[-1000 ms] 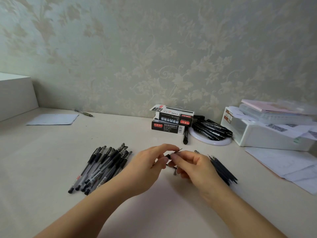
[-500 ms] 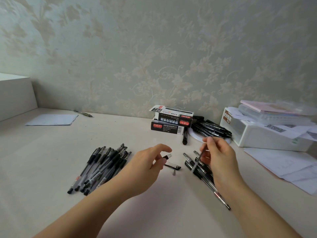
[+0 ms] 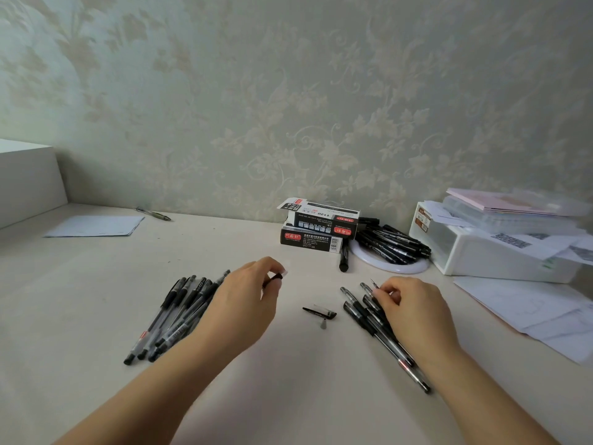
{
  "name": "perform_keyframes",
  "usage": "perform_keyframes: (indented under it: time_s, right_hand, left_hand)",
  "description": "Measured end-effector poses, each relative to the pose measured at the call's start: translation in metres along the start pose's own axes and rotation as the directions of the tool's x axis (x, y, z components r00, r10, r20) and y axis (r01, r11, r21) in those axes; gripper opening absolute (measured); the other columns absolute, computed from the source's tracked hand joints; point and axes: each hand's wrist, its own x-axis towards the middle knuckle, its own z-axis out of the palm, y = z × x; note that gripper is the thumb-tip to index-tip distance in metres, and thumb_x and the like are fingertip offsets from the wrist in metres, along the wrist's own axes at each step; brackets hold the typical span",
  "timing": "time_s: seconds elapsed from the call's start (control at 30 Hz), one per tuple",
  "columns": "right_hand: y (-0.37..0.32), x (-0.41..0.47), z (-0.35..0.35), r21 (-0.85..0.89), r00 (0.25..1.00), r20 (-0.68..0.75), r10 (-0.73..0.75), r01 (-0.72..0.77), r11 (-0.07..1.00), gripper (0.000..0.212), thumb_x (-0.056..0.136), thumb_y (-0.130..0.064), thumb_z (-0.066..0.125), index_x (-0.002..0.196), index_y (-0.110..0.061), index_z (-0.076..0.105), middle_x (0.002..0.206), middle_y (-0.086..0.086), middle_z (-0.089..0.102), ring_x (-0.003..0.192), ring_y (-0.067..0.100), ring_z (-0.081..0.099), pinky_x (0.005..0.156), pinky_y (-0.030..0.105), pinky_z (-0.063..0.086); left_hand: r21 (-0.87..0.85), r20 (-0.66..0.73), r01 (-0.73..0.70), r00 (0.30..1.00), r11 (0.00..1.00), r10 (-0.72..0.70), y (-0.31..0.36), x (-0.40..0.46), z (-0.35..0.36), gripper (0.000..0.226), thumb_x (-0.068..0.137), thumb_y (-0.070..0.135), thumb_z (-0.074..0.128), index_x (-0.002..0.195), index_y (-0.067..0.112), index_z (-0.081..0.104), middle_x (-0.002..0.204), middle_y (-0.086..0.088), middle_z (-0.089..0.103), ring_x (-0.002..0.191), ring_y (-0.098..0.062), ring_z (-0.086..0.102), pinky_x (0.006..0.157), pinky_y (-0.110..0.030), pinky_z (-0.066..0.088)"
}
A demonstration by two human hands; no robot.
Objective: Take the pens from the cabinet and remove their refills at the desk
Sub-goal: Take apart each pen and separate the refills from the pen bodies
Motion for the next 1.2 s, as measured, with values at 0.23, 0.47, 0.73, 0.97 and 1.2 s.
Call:
perform_keyframes:
  time_s: [0.23, 0.47, 0.73, 0.97, 1.2]
  right_hand:
    - [0.000, -0.001, 0.000, -0.081, 0.998, 0.061, -0.007, 0.012, 0.997, 0.014, 0.091, -0.030, 0.065, 0.084, -0.020, 0.072, 0.086, -0.001, 0.066, 0.080, 0.021, 0.063, 0.069, 0.035, 0.054]
    - [-0.018, -0.009, 0.002, -0.002, 0.987, 0.008, -0.158, 0.158, 0.987, 0.012, 0.092, -0.030, 0.062, 0.091, -0.023, 0.072, 0.091, -0.004, 0.061, 0.084, 0.018, 0.061, 0.070, 0.038, 0.053]
    - [-0.032, -0.018, 0.009, 0.077, 0.960, 0.006, -0.278, 0.277, 0.958, 0.007, 0.090, -0.028, 0.065, 0.086, -0.026, 0.071, 0.083, -0.009, 0.062, 0.076, 0.010, 0.059, 0.067, 0.033, 0.052]
    - [-0.032, -0.020, 0.012, 0.106, 0.959, 0.059, -0.277, 0.270, 0.957, 0.007, 0.090, -0.029, 0.064, 0.087, -0.028, 0.070, 0.085, -0.010, 0.062, 0.068, 0.006, 0.054, 0.067, 0.032, 0.051]
    - [-0.035, -0.022, 0.013, 0.113, 0.944, 0.075, -0.320, 0.311, 0.944, 0.007, 0.091, -0.030, 0.064, 0.089, -0.028, 0.071, 0.085, -0.011, 0.063, 0.065, 0.000, 0.051, 0.067, 0.027, 0.049]
  left_hand:
    - [0.233, 0.063, 0.215, 0.970, 0.948, -0.235, -0.013, 0.004, -0.020, 0.006, 0.085, 0.027, 0.060, 0.086, 0.021, 0.060, 0.081, 0.009, 0.059, 0.079, -0.017, 0.053, 0.060, -0.026, 0.037]
    - [0.443, 0.178, 0.206, 0.934, 0.873, -0.310, -0.010, 0.000, -0.034, 0.025, 0.075, 0.037, 0.069, 0.073, 0.020, 0.051, 0.074, 0.005, 0.053, 0.075, -0.021, 0.054, 0.055, -0.025, 0.036]
    - [0.554, 0.271, 0.129, 0.906, 0.823, -0.324, -0.005, -0.004, -0.037, 0.033, 0.074, 0.040, 0.067, 0.067, 0.019, 0.043, 0.074, 0.004, 0.052, 0.077, -0.020, 0.053, 0.052, -0.025, 0.033]
    - [0.567, 0.242, 0.066, 0.939, 0.821, -0.243, -0.007, -0.007, -0.028, 0.032, 0.087, 0.033, 0.055, 0.066, 0.019, 0.035, 0.070, 0.005, 0.041, 0.078, -0.021, 0.047, 0.067, -0.029, 0.043]
    - [0.508, 0.139, 0.084, 0.974, 0.857, -0.178, -0.004, -0.004, -0.007, 0.013, 0.092, 0.031, 0.052, 0.098, 0.020, 0.056, 0.099, 0.001, 0.062, 0.093, -0.023, 0.059, 0.062, -0.030, 0.040]
